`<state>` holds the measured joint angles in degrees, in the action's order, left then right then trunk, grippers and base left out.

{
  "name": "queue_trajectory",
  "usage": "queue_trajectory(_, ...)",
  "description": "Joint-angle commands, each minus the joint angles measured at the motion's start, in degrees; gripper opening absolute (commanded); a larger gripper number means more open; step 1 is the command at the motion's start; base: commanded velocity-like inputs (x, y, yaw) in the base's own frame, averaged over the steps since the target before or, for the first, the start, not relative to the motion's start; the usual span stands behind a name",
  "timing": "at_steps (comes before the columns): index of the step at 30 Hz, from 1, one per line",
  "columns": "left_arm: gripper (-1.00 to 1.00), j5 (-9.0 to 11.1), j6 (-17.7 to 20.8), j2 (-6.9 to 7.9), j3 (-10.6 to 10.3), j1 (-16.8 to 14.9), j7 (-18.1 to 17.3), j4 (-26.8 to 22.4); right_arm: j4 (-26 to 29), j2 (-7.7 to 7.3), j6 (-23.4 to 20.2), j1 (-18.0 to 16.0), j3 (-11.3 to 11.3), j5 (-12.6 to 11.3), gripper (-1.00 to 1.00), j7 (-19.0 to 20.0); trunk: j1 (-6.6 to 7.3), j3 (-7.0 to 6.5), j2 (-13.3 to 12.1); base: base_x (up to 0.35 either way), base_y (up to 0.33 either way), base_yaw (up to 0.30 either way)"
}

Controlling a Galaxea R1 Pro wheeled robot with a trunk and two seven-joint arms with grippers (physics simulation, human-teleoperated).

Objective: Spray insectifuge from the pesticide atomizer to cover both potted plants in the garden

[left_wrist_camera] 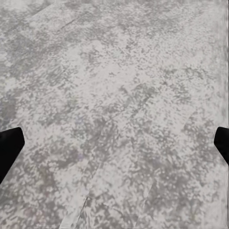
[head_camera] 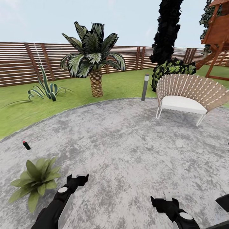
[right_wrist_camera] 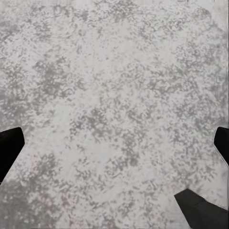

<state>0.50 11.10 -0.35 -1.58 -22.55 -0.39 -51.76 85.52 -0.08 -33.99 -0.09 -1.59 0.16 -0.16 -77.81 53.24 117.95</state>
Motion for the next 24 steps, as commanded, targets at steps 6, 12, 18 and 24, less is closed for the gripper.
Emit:
queue_trajectory(6,1.00,0.1,0.3,0.00,0.0,0.0,0.0,-0.1,0.1,-0.02,-0.3,0.0,0.0,0.0,1.00,0.0,-0.03,0.05,0.0,0.347,0.000,-0.278)
queue_trajectory(12,1.00,0.1,0.3,0.00,0.0,0.0,0.0,-0.1,0.1,-0.01,-0.3,0.0,0.0,0.0,1.00,-0.1,-0.03,0.05,0.0,0.347,0.000,-0.091)
queue_trajectory(18,1.00,0.1,0.3,0.00,0.0,0.0,0.0,-0.1,0.1,-0.02,-0.3,0.0,0.0,0.0,1.00,-0.1,-0.03,0.05,0.0,0.347,0.000,-0.005)
queue_trajectory(24,1.00,0.1,0.3,0.00,0.0,0.0,0.0,-0.1,0.1,-0.01,-0.3,0.0,0.0,0.0,1.00,-0.1,-0.03,0.05,0.0,0.347,0.000,0.000)
